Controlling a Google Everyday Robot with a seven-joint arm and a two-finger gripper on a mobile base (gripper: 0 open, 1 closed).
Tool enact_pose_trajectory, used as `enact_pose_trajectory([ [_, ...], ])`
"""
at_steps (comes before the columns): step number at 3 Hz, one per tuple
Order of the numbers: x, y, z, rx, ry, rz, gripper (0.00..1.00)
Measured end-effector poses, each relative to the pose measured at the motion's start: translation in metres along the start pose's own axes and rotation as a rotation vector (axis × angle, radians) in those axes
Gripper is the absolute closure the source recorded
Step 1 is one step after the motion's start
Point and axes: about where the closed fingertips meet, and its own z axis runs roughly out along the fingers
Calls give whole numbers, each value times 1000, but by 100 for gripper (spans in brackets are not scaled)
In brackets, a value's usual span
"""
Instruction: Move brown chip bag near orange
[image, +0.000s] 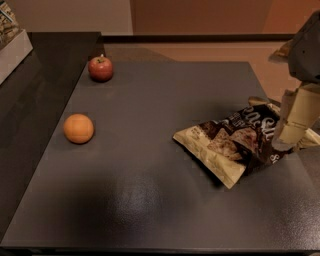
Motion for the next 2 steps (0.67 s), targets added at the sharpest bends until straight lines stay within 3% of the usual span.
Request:
enact_pose_trajectory([
  [2,2,-16,40,-16,59,-41,0],
])
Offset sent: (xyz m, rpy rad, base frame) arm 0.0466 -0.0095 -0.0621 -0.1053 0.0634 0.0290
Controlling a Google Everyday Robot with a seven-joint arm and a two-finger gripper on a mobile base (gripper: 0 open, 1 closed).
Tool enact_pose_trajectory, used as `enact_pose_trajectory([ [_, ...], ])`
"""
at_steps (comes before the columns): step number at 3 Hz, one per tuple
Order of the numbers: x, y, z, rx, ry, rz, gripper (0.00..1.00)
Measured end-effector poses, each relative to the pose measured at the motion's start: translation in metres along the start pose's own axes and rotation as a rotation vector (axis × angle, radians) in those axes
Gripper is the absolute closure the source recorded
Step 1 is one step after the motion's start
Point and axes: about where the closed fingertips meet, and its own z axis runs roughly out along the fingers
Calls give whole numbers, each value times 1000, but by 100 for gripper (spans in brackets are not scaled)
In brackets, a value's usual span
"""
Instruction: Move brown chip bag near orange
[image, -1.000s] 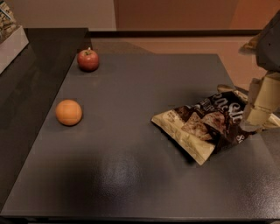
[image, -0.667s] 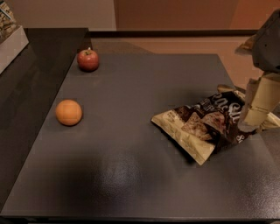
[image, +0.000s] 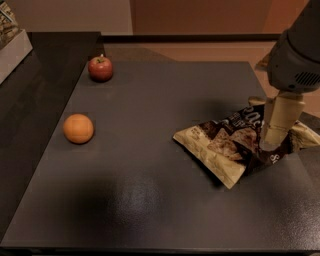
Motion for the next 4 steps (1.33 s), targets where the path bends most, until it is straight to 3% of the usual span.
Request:
enact_pose_trajectory([
  [2,32,-28,41,-36,92,24,0],
  [4,53,-31,67,-83,148,40,0],
])
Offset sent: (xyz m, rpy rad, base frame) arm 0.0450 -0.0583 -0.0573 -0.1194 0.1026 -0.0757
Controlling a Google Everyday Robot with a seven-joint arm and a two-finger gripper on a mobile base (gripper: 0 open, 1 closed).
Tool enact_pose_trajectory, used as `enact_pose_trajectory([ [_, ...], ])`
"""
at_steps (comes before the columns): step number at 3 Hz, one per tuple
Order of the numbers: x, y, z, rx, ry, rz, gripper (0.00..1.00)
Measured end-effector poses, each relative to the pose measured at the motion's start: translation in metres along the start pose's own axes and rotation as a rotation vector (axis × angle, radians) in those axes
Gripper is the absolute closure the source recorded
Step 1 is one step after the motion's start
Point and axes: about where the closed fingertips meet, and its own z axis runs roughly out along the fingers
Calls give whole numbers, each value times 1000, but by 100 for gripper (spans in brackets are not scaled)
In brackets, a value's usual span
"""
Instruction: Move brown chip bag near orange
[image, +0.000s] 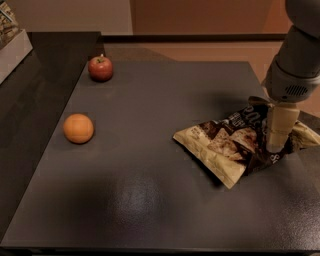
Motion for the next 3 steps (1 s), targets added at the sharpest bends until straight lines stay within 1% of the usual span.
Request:
enact_pose_trajectory([
  [1,1,5,10,-21,16,-21,0],
  [2,-1,11,16,-38,28,-47,18],
  [3,-2,14,19,-44,26,-51,41],
])
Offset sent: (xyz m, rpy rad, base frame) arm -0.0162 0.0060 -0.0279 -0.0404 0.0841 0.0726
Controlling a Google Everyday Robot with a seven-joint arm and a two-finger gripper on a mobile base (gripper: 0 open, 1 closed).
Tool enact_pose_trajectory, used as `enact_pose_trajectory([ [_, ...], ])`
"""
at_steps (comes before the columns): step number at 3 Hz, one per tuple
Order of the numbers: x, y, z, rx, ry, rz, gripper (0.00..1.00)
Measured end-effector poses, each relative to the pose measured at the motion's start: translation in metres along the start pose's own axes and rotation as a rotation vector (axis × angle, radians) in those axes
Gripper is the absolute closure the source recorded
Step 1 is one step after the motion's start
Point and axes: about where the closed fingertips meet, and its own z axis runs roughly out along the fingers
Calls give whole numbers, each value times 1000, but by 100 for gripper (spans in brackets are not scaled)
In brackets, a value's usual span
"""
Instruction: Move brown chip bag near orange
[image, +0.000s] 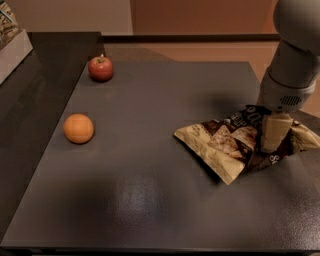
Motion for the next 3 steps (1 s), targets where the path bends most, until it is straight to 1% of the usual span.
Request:
enact_pose_trajectory([
  [1,-4,1,-3,-6,-19,2,64],
  [2,-15,2,-15,-9,-62,0,87],
  [3,-37,3,-30,-14,-128,-15,100],
])
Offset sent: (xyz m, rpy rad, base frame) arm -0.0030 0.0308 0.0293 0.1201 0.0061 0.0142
